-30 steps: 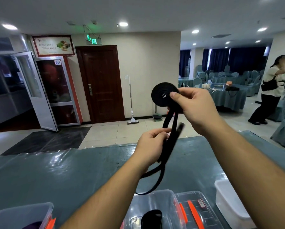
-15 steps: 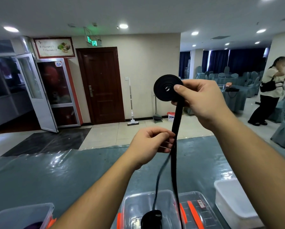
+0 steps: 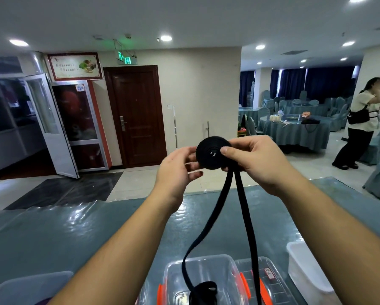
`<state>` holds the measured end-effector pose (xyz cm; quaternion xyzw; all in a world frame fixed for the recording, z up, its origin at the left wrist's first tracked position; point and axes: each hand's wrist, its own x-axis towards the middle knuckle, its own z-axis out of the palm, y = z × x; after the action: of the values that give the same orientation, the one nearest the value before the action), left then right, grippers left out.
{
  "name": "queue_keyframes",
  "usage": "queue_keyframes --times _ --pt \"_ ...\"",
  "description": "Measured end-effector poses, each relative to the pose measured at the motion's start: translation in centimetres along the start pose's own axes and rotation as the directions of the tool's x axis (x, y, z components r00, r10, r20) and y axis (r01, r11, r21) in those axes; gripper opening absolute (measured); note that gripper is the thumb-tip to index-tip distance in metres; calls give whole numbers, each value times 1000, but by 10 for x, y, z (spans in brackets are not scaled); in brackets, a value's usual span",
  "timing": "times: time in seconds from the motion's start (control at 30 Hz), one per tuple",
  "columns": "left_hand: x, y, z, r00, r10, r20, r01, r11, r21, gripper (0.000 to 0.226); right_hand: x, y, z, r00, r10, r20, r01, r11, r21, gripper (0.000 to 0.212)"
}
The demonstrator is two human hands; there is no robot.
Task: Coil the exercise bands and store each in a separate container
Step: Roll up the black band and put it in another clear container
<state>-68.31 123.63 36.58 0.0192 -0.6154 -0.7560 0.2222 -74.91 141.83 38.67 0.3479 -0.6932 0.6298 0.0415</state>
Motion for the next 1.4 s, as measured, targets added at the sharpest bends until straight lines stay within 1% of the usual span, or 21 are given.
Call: queue_keyframes --times 0.03,0.07,0.1,0.17,0.27,0.33,0.43,0.5,0.57,0.63,0.73,0.8,0.83,0.9,0.97,1.03,1.17,1.23,1.3,1.37,1.4 --pt "0 4 -1 1000 -1 18 1 1000 -23 34 -1 1 0 1000 17 19 -17 1000 -9 12" --pt "1 7 -3 999 19 50 -19 1000 6 38 -2 1 0 998 34 43 -33 999 -21 12" --pt "1 9 -4 994 55 91 -62 995 74 37 -3 0 0 996 52 78 -50 998 -32 12" --pt "-1 13 -7 976 111 186 -149 967 206 24 -5 -1 0 983 80 167 -73 996 -48 13" --pt "-3 21 -14 952 58 300 -155 938 310 14 -8 -5 -2 964 100 248 -88 994 -59 13" --pt "-3 27 -18 946 3 323 -113 940 321 15 -9 -8 -2 958 107 265 -93 994 -64 11" --pt "-3 31 -20 954 14 300 -86 970 227 16 -11 -8 2 979 83 188 -85 996 3 7" --pt "-4 28 -18 968 54 243 -88 987 132 18 -12 -7 5 992 48 113 -60 993 99 10" --pt "-5 24 -14 975 73 208 -87 994 62 18 -14 -7 7 997 14 78 -26 988 153 13" --pt "-7 24 -13 974 67 215 -83 994 69 17 -15 -8 7 997 -8 73 -1 993 118 16" --pt "-6 32 -20 937 -4 350 -75 974 211 21 -16 -10 3 996 1 95 -5 999 35 19" --pt "-6 37 -21 921 -32 389 -84 957 279 26 -17 -11 4 999 2 54 -5 998 58 19" --pt "-6 37 -21 927 -21 375 -84 962 261 26 -17 -10 5 1000 2 23 -5 995 95 17" --pt "-8 34 -17 945 3 326 -59 985 161 26 -17 -8 8 1000 19 -15 -16 987 163 14" --pt "-10 29 -15 961 6 277 -28 997 73 26 -17 -6 10 999 32 -23 -27 985 171 12" --pt "-9 27 -15 964 1 267 -22 997 76 25 -16 -6 7 1000 30 -5 -29 990 141 14" --pt "-10 35 -18 945 -9 326 -65 974 216 24 -16 -9 3 996 32 88 -36 998 48 17" --pt "-10 36 -16 953 15 303 -70 982 174 24 -16 -9 5 998 21 57 -26 994 103 14" --pt "-12 32 -11 966 36 256 -57 996 73 25 -16 -9 6 1000 4 -6 -2 987 159 11" --pt "-13 28 -8 973 33 227 -34 999 -3 27 -16 -8 7 1000 2 -21 1 984 176 9" --pt "-14 27 -8 974 26 225 -25 1000 -6 26 -16 -7 6 1000 3 -10 -1 987 163 10"
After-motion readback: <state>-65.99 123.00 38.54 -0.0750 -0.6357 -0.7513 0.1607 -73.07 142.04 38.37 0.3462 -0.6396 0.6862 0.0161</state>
